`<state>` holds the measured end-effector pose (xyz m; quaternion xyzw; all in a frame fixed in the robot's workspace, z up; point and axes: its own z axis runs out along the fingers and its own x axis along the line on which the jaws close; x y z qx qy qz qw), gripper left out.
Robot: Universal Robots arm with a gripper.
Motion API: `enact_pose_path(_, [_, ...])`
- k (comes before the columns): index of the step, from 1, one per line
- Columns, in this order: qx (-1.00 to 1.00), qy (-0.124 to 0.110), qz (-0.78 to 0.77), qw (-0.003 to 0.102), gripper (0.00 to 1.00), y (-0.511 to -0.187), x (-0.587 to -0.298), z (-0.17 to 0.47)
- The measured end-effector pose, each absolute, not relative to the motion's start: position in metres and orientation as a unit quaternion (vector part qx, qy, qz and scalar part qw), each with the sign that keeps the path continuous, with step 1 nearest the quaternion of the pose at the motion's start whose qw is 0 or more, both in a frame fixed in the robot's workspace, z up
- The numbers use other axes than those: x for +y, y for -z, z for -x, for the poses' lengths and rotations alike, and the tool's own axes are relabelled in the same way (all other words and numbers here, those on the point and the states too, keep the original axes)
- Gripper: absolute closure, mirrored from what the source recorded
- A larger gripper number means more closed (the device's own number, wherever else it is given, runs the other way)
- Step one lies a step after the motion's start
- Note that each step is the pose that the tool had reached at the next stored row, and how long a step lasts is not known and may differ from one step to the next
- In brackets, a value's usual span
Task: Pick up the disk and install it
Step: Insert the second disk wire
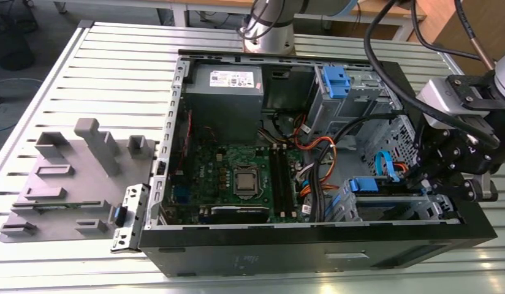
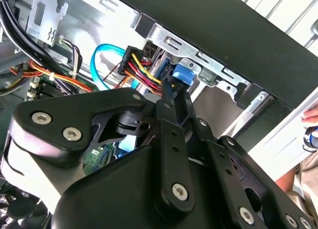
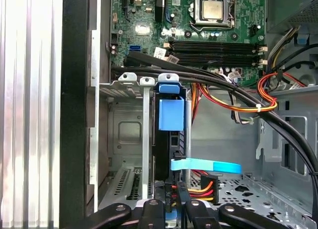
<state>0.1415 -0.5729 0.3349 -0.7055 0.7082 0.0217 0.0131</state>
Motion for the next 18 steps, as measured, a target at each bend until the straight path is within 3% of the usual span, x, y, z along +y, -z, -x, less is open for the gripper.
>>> enact_pose_path(9, [0.708,-0.022,0.706,0.013,0.76,-0.3347,-0.5725,-0.1416])
enact_pose_path(11, [0.708,-0.021,0.706,0.013,0.84,-0.3347,-0.5725,-0.1416])
enact_pose_path(18, [0.708,-0.021,0.706,0.013,0.84,-0.3365,-0.5725,-0.1415])
